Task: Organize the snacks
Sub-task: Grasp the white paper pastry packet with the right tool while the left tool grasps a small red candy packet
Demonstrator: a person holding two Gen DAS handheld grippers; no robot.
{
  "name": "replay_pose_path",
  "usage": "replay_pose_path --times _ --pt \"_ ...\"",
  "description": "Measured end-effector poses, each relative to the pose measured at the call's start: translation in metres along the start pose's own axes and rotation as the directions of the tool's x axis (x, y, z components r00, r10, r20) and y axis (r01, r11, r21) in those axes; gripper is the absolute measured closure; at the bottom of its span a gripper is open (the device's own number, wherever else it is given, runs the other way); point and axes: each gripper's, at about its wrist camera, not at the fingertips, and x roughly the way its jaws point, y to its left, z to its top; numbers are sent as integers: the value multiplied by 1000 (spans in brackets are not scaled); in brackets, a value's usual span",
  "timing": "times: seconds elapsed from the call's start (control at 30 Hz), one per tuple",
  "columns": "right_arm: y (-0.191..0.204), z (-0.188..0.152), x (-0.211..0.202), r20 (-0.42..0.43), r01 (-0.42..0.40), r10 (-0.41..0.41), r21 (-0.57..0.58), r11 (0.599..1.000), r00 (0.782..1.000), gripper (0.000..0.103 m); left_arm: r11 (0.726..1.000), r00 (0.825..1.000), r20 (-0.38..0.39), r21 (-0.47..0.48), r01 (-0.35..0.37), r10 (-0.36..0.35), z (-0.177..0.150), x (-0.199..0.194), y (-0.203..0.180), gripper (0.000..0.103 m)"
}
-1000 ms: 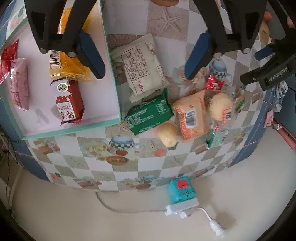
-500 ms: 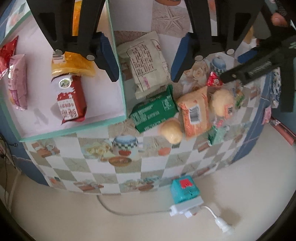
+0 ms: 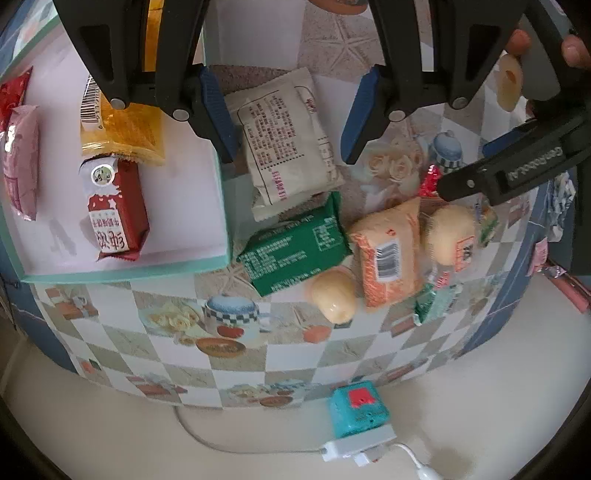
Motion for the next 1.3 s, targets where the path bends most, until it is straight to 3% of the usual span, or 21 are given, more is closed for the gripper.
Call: replay_pose_path --times 0.2,0.3,0.57,0.63,0.77,0.83,1.03,1.3 --pt "5 -2 3 -4 -3 3 -24 1000 1000 41 997 999 18 75 -35 34 10 11 -20 4" --pt "7 -3 7 -16 1 -2 -28 1000 1000 41 991 999 21 122 -51 49 13 19 -34 14" --pt "9 -7 14 -36 25 -27 -37 999 999 44 974 993 53 195 -113 105 17 31 -61 24" --pt "11 -7 15 -39 39 -40 -48 998 998 44 962 987 63 222 -157 147 17 35 -66 35" --pt "14 -8 18 -45 60 -63 -60 996 997 44 954 982 73 237 -186 174 17 39 -74 43" --pt "16 -8 19 -44 67 -70 -69 995 997 44 954 981 78 231 -189 176 18 38 -75 57" --pt "19 -8 19 -39 94 -98 -90 992 994 47 958 981 78 216 -188 175 21 37 -69 70" --pt "20 -8 17 -33 110 -114 -93 990 993 49 985 994 46 142 -100 94 24 32 -44 75"
